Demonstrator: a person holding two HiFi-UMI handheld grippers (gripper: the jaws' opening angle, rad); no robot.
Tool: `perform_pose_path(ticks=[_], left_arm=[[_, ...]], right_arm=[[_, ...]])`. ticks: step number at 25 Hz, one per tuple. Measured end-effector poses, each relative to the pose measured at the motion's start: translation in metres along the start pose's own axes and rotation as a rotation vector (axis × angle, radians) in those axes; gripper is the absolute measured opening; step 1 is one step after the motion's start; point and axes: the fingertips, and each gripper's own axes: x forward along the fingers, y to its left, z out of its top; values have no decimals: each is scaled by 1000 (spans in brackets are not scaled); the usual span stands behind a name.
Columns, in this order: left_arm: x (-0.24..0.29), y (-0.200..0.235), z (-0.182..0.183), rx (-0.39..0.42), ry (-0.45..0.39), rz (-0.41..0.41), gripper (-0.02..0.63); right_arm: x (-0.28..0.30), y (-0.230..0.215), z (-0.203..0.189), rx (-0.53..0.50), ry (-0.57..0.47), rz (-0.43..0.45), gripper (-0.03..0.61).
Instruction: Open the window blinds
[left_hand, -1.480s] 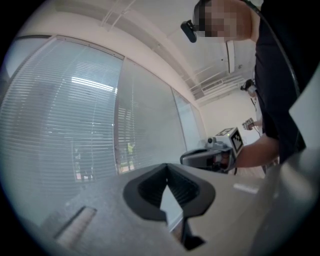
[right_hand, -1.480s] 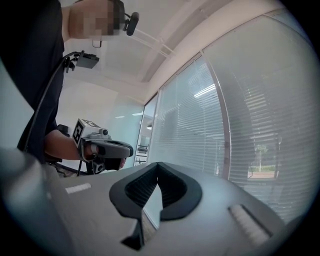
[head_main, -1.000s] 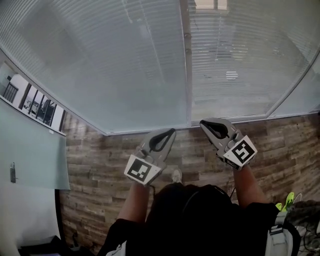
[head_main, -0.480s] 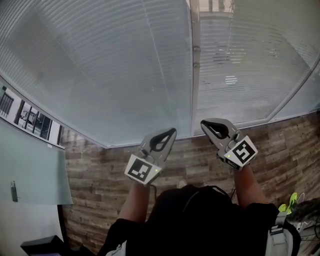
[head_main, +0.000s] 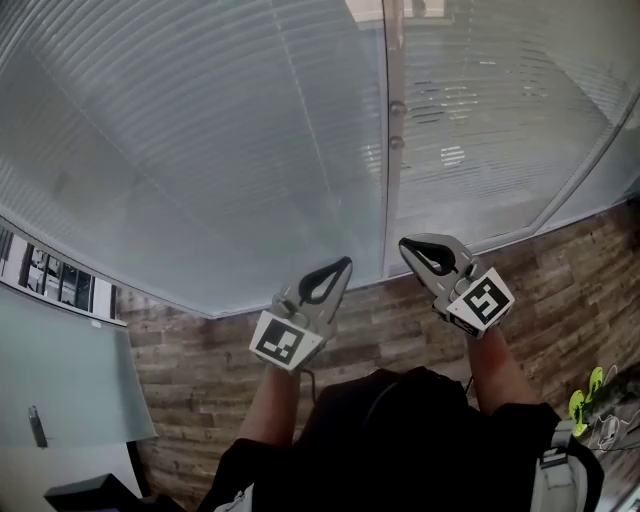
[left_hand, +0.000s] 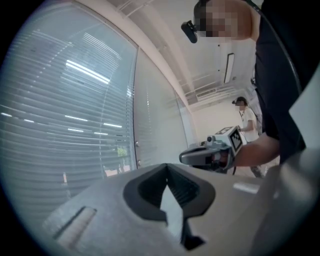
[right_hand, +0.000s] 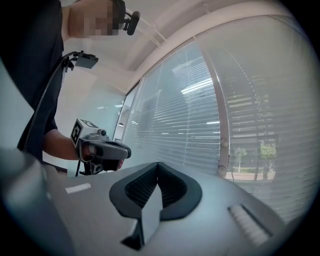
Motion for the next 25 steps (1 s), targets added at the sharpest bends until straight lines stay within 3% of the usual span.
perform_pose_path(ticks=[12,25], left_arm=[[9,16,-12,-34,-13,-30,5],[35,27,-9,-20,-2,19,4]], right_arm=[[12,-16,-2,-25,22,-38,5],[19,-50,-5,-24,10,-3,5]])
